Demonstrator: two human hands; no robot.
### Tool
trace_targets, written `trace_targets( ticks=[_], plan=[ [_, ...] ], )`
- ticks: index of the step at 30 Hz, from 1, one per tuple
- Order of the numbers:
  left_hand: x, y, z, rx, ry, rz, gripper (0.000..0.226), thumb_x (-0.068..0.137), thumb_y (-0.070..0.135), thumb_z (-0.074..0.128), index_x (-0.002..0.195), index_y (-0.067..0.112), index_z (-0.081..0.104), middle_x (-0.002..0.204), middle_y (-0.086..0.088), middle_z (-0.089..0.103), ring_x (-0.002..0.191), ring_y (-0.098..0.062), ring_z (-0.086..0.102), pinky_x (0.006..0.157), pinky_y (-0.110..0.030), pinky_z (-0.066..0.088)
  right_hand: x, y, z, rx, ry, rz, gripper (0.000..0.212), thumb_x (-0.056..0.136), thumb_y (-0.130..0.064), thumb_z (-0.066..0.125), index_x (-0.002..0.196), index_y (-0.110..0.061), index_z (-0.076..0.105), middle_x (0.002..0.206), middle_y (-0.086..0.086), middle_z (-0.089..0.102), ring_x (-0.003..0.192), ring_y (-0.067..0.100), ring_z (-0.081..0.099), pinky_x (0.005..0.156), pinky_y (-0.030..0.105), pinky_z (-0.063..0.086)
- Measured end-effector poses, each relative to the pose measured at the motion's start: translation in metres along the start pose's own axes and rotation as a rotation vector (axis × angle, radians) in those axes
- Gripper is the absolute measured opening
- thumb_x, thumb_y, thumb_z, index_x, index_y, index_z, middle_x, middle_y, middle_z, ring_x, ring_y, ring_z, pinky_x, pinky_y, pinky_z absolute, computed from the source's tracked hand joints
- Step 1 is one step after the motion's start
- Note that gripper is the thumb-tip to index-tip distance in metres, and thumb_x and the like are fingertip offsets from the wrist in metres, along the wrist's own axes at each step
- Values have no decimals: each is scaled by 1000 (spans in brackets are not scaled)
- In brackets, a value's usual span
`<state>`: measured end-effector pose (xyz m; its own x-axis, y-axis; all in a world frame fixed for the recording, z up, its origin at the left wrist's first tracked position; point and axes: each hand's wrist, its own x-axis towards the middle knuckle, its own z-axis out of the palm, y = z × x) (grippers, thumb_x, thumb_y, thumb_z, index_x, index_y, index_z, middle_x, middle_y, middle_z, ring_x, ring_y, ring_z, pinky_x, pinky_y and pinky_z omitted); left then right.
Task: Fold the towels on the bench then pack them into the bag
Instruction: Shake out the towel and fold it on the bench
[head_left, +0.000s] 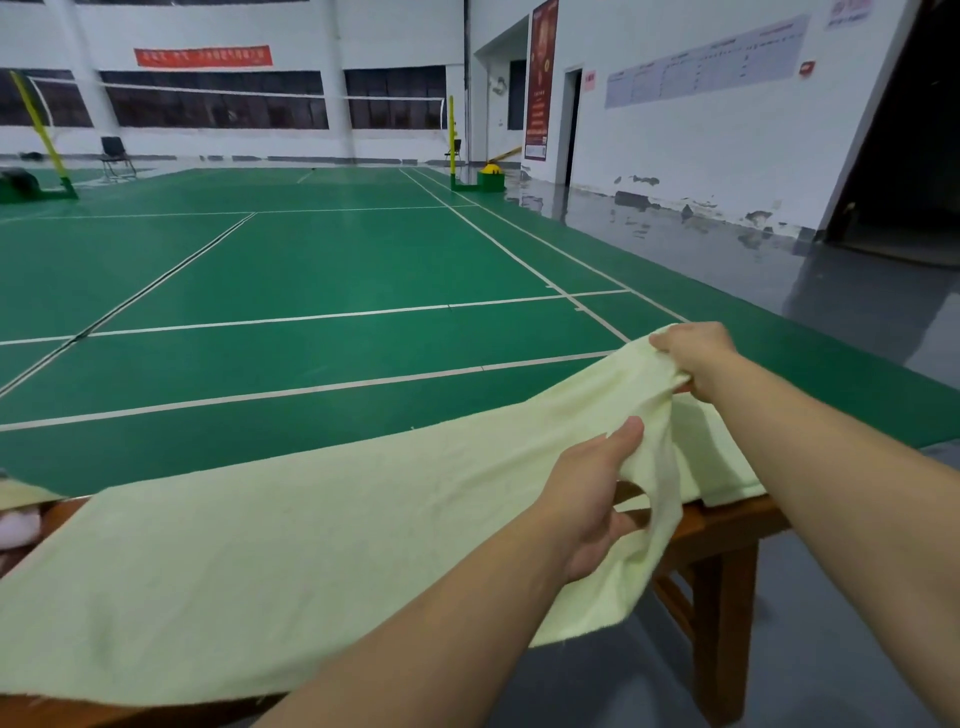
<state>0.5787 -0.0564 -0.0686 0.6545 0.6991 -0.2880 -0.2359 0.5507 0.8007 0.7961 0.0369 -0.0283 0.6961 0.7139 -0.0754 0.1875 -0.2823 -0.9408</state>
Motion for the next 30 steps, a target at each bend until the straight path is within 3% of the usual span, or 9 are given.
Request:
trace_targets(
  ticks=[3, 6, 11, 14, 18, 22, 25, 27, 30],
  plan=[
    [-14, 6, -6, -16, -26, 12, 21, 99, 25, 62, 114, 11, 70, 89, -3, 75, 76, -16, 71, 69, -38, 60, -17, -16, 9, 54, 17, 28, 17, 92, -15, 72, 106, -11, 64, 86, 8, 65, 73, 26, 65, 56, 37, 54],
    [-32, 18, -21, -27, -28, 62, 23, 97, 21, 61, 116, 9, 68, 98, -9, 72, 87, -21, 69, 82, -43, 60, -35, -36, 38, 72, -29, -28, 37, 90, -20, 75, 121, -6, 62, 94, 9, 67, 83, 28, 66, 73, 38, 56],
    [-88, 47, -66, -56, 6, 167, 23, 98, 20, 57, 115, 9, 67, 99, -8, 72, 88, -19, 68, 76, -36, 59, -80, -71, 118, 141, -218, -93, 46, 89, -18, 76, 127, 1, 58, 109, 15, 68, 81, 26, 67, 69, 35, 56],
    [-127, 69, -107, -23, 80, 262, 24, 99, 21, 56, 116, 10, 68, 99, -6, 73, 87, -17, 68, 81, -36, 57, -115, -90, 177, 146, -307, -133, 37, 90, -18, 73, 119, 1, 59, 104, 15, 66, 87, 28, 67, 81, 41, 57],
    [-184, 104, -166, -27, 211, 357, 23, 99, 21, 55, 111, 9, 70, 96, -7, 73, 82, -17, 68, 73, -33, 61, -166, -113, 260, 173, -444, -165, 50, 89, -20, 72, 133, -2, 55, 108, 11, 67, 94, 27, 68, 86, 42, 57],
    [-232, 134, -238, -14, 437, 402, 23, 97, 19, 56, 111, 5, 69, 91, -10, 72, 74, -18, 68, 67, -32, 62, -215, -125, 344, 178, -587, -197, 43, 87, -28, 71, 119, -5, 53, 109, 8, 60, 104, 30, 64, 92, 52, 58],
    [-257, 136, -301, 273, 812, 293, 7, 96, 11, 59, 97, 7, 65, 91, -14, 66, 72, -23, 67, 63, -37, 63, -249, -118, 396, 180, -781, -149, 75, 89, -43, 69, 149, -11, 39, 140, 6, 46, 107, 30, 62, 86, 44, 60],
    [-270, 128, -337, 696, 1019, 75, 10, 95, 13, 61, 89, 5, 63, 93, -17, 68, 71, -28, 69, 58, -37, 62, -272, -102, 413, 51, -897, -149, 65, 101, -45, 55, 156, -18, 32, 146, 3, 42, 115, 29, 59, 84, 39, 58],
    [-277, 115, -361, 1302, 1090, -240, 23, 92, 27, 57, 87, 5, 62, 72, -10, 72, 49, -23, 69, 54, -32, 61, -278, -72, 419, -270, -937, -299, 52, 106, -48, 42, 146, -16, 47, 146, 10, 51, 125, 34, 57, 100, 46, 53]
  ],
)
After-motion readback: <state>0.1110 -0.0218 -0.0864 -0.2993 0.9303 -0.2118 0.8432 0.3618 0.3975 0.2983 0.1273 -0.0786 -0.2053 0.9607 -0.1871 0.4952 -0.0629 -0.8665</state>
